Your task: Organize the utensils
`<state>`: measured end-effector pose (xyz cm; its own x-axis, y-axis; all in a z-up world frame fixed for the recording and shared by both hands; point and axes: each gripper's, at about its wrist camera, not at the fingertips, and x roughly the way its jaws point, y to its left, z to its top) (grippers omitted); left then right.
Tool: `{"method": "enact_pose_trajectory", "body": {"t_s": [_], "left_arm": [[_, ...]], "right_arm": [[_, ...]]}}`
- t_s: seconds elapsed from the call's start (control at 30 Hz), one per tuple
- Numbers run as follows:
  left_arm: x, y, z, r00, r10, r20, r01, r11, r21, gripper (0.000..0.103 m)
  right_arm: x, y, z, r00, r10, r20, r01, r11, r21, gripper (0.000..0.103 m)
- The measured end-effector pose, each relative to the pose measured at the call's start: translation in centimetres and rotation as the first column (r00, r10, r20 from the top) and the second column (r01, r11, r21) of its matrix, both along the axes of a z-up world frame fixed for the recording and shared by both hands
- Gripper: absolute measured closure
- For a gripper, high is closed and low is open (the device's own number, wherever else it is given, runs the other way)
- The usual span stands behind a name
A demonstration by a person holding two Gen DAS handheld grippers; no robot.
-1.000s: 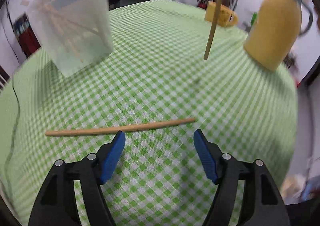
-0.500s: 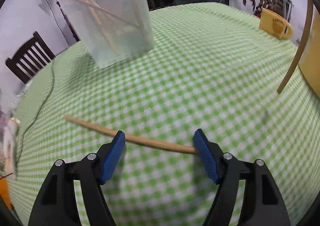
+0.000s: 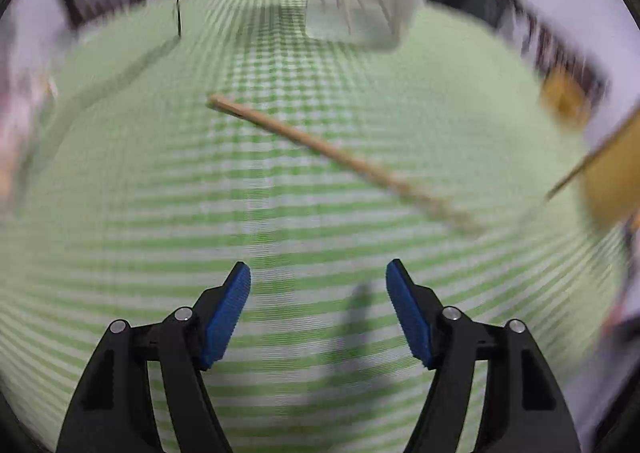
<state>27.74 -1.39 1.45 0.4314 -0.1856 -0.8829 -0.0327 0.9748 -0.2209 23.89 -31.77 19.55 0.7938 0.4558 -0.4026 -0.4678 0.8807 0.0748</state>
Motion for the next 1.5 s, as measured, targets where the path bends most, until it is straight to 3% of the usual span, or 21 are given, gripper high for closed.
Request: {"method": "enact_pose_trajectory", "body": {"t_s": [0.03, 0.1, 0.2, 0.23, 0.3, 0.37, 0.47, 0.57, 0.63, 0.7, 0.83, 0.97, 1.0, 1.03, 1.07, 1.1, 1.27, 1.3, 1.37, 1.4, 1.5], "left_arm": [[0.6, -0.4, -0.1, 0.998, 0.063, -0.02, -0.065, 0.994, -0.089, 0.035], [1.9, -1.9, -0.4, 0.992, 0.125, -0.034, -0.129, 0.982, -0.136, 0.035], [3.8, -6.8, -0.7, 0.987, 0.162, 0.01, -0.162, 0.987, -0.001, 0.033], [4.3, -8.6, -1.0, 0.992, 0.121, 0.024, -0.122, 0.991, 0.06, 0.031], [4.6, -12.1, -1.7, 0.997, 0.001, 0.083, -0.023, 0.965, 0.263, 0.03], [4.0, -12.9, -1.5, 0.991, -0.067, 0.117, 0.028, 0.951, 0.307, 0.035], [4.1, -12.4, -1.0, 0.992, -0.107, 0.064, 0.088, 0.964, 0.253, 0.07], [3.9, -12.0, -0.9, 0.991, -0.119, 0.069, 0.098, 0.963, 0.251, 0.093], [3.2, -11.9, -0.8, 0.986, -0.156, 0.058, 0.141, 0.967, 0.213, 0.1], [1.3, -11.3, -0.5, 0.975, -0.219, 0.045, 0.209, 0.963, 0.171, 0.1], [-1.7, -10.4, -0.1, 0.947, -0.318, 0.047, 0.306, 0.937, 0.171, 0.1], [-3.5, -8.7, -0.2, 0.946, -0.32, 0.041, 0.309, 0.936, 0.169, 0.098], [-4.0, -8.5, -0.2, 0.945, -0.324, 0.041, 0.315, 0.937, 0.15, 0.096], [-4.4, -8.3, -0.2, 0.943, -0.329, 0.049, 0.319, 0.937, 0.144, 0.086], [-4.7, -8.2, -0.4, 0.939, -0.339, 0.058, 0.328, 0.933, 0.145, 0.069], [-5.2, -8.1, -0.5, 0.938, -0.341, 0.068, 0.327, 0.932, 0.157, 0.062], [-5.8, -7.6, -0.8, 0.938, -0.331, 0.105, 0.311, 0.935, 0.171, 0.06], [-5.8, -7.6, -0.9, 0.938, -0.331, 0.105, 0.31, 0.935, 0.174, 0.063], [-5.8, -8.0, -1.0, 0.935, -0.341, 0.102, 0.307, 0.917, 0.253, 0.093], [-5.5, -8.3, -1.2, 0.928, -0.362, 0.092, 0.327, 0.907, 0.265, 0.1], [-4.5, -8.1, -0.9, 0.931, -0.362, 0.055, 0.34, 0.909, 0.241, 0.101]], "right_arm": [[0.0, 0.3, 0.1, 1.0, 0.005, 0.0, -0.005, 1.0, 0.002, 0.098], [0.0, 0.7, 0.1, 1.0, 0.009, 0.0, -0.009, 1.0, 0.003, 0.098], [-0.5, 0.6, 0.0, 1.0, 0.006, 0.001, -0.006, 1.0, 0.009, 0.098], [-0.8, 0.3, 0.0, 1.0, 0.003, 0.004, -0.003, 1.0, 0.012, 0.098], [-1.4, -0.1, 0.1, 1.0, -0.004, 0.011, 0.004, 1.0, 0.019, 0.098], [-2.1, -0.6, 0.0, 1.0, -0.012, 0.018, 0.011, 1.0, 0.025, 0.098], [-2.6, -1.4, -0.2, 0.999, -0.023, 0.024, 0.022, 0.999, 0.033, 0.098], [-2.7, -1.8, -0.5, 0.999, -0.032, 0.019, 0.031, 0.998, 0.054, 0.098], [-2.9, -1.9, -0.6, 0.999, -0.031, 0.016, 0.03, 0.998, 0.062, 0.098], [-3.3, -1.9, -0.7, 1.0, -0.025, 0.017, 0.024, 0.998, 0.06, 0.098], [-3.8, -1.6, -0.9, 1.0, -0.012, 0.016, 0.011, 0.998, 0.055, 0.098], [-3.7, -0.8, -1.1, 1.0, 0.0, 0.009, -0.001, 0.999, 0.054, 0.098], [-3.7, -0.5, -1.1, 1.0, 0.004, 0.01, -0.005, 0.999, 0.051, 0.098], [-3.8, -0.4, -1.1, 1.0, 0.008, 0.01, -0.009, 0.999, 0.048, 0.098], [-3.8, -0.1, -1.1, 1.0, 0.013, 0.009, -0.013, 0.999, 0.044, 0.098], [-3.9, 0.0, -1.1, 1.0, 0.015, 0.01, -0.016, 0.999, 0.041, 0.098], [-4.1, 0.8, -1.3, 1.0, 0.022, 0.003, -0.022, 0.999, 0.029, 0.098], [-4.1, 0.9, -1.3, 1.0, 0.023, 0.003, -0.023, 0.999, 0.027, 0.098], [-4.2, 1.1, -1.4, 1.0, 0.027, -0.001, -0.027, 0.999, 0.024, 0.098], [-4.3, 1.4, -1.5, 1.0, 0.031, -0.002, -0.03, 0.999, 0.019, 0.098], [-4.3, 1.8, -1.4, 0.999, 0.034, -0.004, -0.034, 0.999, 0.009, 0.098]]}}
